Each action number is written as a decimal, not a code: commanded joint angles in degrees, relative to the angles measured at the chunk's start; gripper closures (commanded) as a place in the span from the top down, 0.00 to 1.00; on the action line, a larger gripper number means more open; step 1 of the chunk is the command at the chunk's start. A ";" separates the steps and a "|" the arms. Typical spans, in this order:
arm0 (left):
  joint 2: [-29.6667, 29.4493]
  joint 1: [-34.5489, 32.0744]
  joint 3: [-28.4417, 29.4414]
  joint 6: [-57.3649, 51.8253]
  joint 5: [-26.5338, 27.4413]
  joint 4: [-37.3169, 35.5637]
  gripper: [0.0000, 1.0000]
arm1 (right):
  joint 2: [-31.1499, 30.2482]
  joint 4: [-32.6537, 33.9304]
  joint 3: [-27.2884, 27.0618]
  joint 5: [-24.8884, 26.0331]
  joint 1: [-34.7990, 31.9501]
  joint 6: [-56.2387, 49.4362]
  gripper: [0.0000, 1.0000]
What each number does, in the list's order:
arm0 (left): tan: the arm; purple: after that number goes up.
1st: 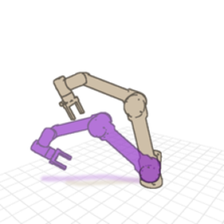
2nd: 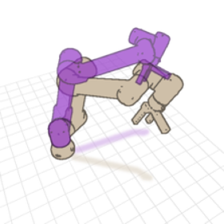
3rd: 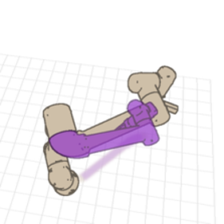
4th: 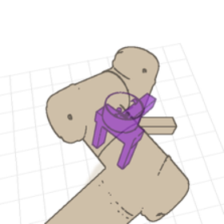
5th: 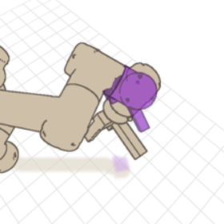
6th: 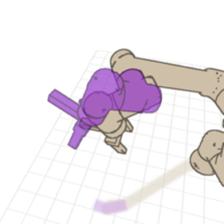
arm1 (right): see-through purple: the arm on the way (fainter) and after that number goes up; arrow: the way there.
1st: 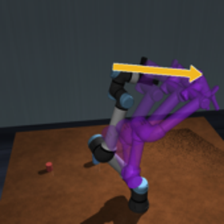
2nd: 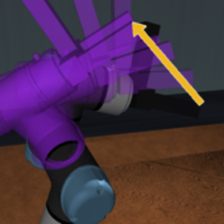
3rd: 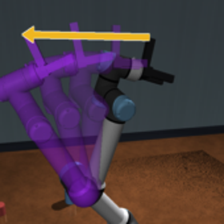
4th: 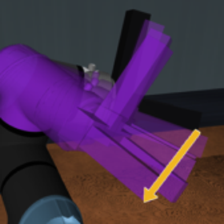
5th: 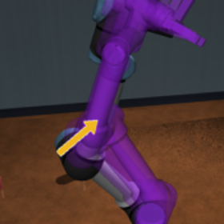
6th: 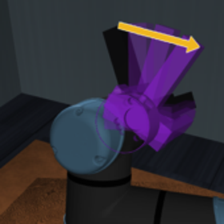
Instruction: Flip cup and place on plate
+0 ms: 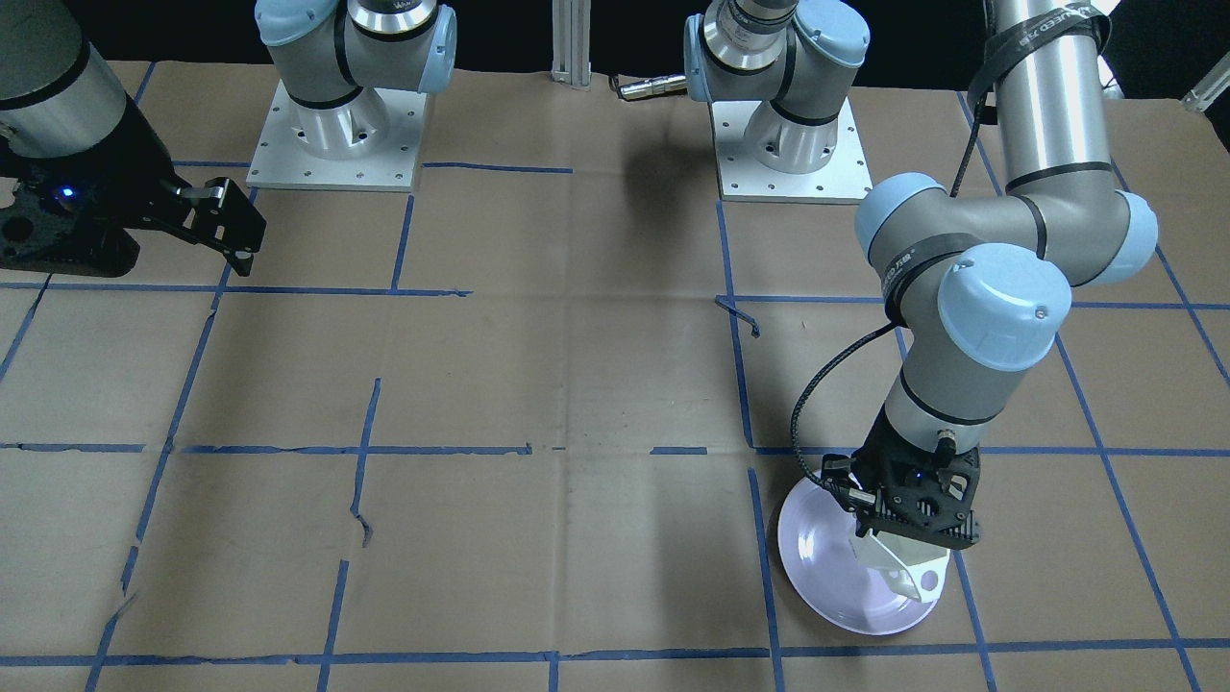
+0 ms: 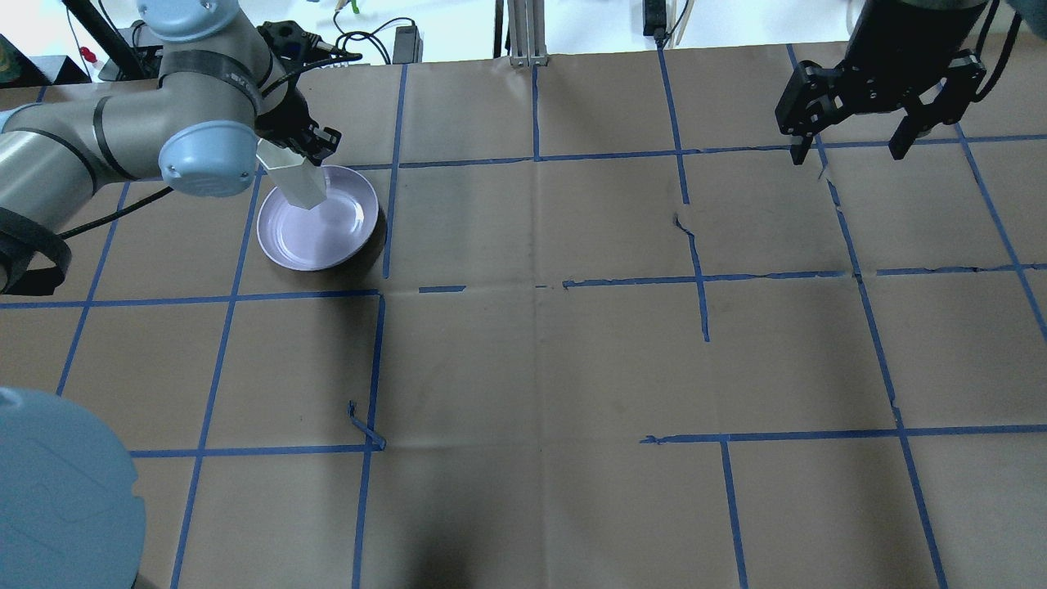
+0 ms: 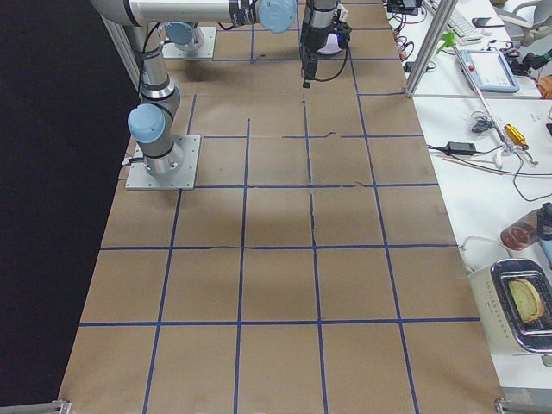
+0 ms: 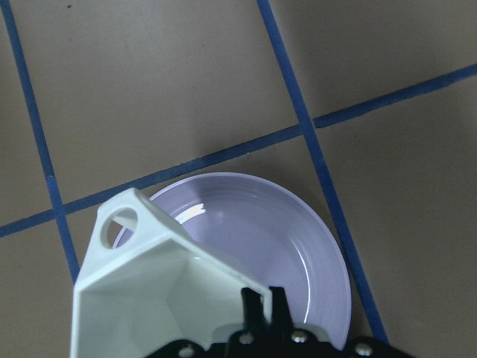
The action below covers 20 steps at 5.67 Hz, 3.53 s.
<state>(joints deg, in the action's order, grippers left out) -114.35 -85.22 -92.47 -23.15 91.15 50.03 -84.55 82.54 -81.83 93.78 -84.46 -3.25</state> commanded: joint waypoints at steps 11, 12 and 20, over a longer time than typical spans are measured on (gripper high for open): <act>16.62 -3.79 17.44 18.44 -0.62 46.60 1.00 | 0.00 -0.01 0.00 0.00 0.00 0.00 1.00; 16.18 -6.60 17.76 22.24 -0.53 46.83 1.00 | 0.00 -0.01 0.00 0.00 0.00 0.00 1.00; 14.94 -8.74 14.51 24.74 -0.79 46.21 1.00 | 0.00 0.08 0.00 0.00 0.00 0.00 1.00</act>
<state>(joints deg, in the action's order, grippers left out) -99.40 -94.01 -77.99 1.67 90.42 96.24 -84.55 82.57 -81.83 93.78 -84.46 -3.25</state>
